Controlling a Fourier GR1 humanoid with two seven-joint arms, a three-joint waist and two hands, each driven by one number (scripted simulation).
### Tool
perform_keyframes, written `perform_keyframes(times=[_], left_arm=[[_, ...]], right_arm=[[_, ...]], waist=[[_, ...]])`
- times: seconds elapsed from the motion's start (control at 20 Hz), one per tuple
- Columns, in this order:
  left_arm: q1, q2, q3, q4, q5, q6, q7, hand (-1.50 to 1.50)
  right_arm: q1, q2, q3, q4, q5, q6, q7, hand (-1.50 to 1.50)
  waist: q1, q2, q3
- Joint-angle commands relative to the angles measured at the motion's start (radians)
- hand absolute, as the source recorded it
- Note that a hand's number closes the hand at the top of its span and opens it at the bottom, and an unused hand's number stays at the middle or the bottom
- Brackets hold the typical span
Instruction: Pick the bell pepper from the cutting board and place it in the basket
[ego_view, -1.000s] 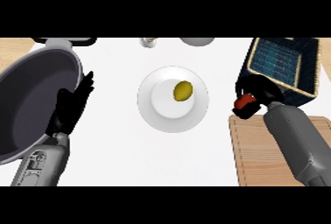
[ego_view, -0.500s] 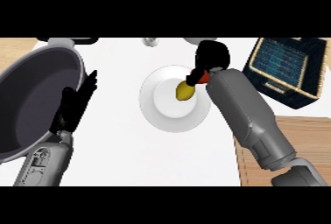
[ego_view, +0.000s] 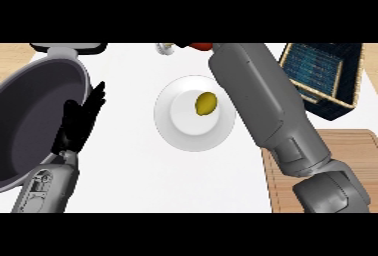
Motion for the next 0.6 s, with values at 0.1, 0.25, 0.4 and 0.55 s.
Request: perform_keyframes(times=[0.1, 0.25, 0.4, 0.55], left_arm=[[-0.005, 0.003, 0.01, 0.005, -0.01, 0.013, 0.015, 0.0], [0.037, -0.003, -0.01, -0.04, -0.018, 0.009, 0.002, 0.0], [0.037, -0.033, -0.019, -0.018, -0.038, 0.041, -0.017, 0.0], [0.051, -0.017, 0.0, -0.038, -0.021, 0.027, 0.001, 0.0]], right_arm=[[-0.172, -0.031, -0.072, -0.016, -0.032, -0.085, 0.043, 1.5], [-0.279, -0.091, -0.095, 0.018, -0.022, -0.056, 0.098, 1.5], [-0.351, -0.116, -0.11, 0.065, -0.019, -0.043, 0.131, 1.5], [-0.392, -0.156, -0.129, 0.137, -0.013, -0.06, 0.115, 1.5]], waist=[[-0.034, -0.004, 0.0], [-0.025, -0.005, 0.0], [-0.029, -0.003, -0.001], [-0.02, -0.001, -0.001]])
